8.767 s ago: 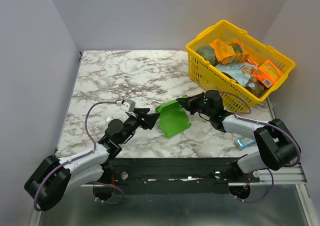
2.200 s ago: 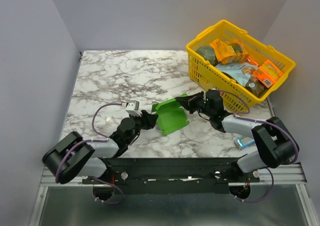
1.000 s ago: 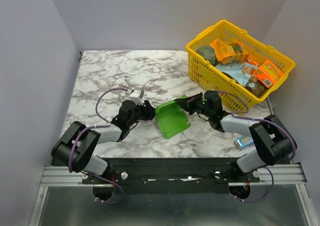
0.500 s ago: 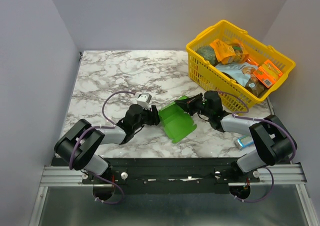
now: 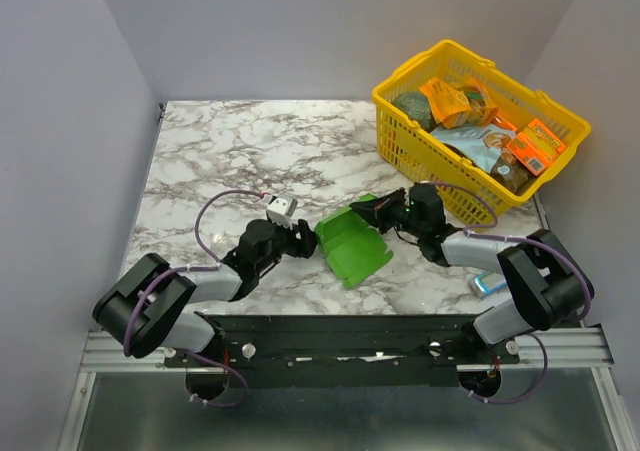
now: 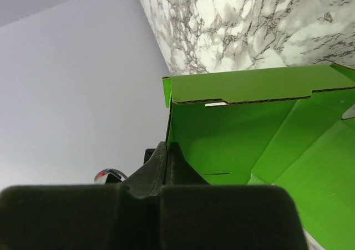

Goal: Fold the paper box

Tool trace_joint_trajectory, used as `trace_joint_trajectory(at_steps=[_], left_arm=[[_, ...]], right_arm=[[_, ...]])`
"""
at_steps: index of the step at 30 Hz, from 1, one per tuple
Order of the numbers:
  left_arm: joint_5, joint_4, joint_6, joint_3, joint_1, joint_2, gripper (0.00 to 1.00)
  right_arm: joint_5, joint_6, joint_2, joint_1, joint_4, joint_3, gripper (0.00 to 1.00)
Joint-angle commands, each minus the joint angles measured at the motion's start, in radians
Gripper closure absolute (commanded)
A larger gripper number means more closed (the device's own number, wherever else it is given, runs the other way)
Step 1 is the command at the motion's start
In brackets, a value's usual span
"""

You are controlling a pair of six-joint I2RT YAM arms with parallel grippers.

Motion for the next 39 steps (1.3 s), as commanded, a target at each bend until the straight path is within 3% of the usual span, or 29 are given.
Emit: trace_joint_trajectory(at_steps=[1, 10, 19, 39], left_arm=[[0.049, 0.143, 0.032, -0.037, -0.013, 0.048, 0.26], [0.044, 0.238, 0.044, -0.070, -0.014, 0.107, 0.26], [0.079, 0.330, 0.075, -0.118, -0.034, 0.129, 0.26], [0.055, 0.379, 0.090, -0.119, -0.085, 0.181, 0.26]], right_arm=[[0.046, -0.082, 0.011, 0.005, 0.078, -0.035, 0.99], [0.113, -0.244, -0.006, 0.005, 0.193, -0.125, 1.00], [0.087, -0.239, 0.094, 0.005, 0.410, -0.200, 0.99], [0.131, -0.376, 0.022, 0.005, 0.330, -0.253, 1.00]])
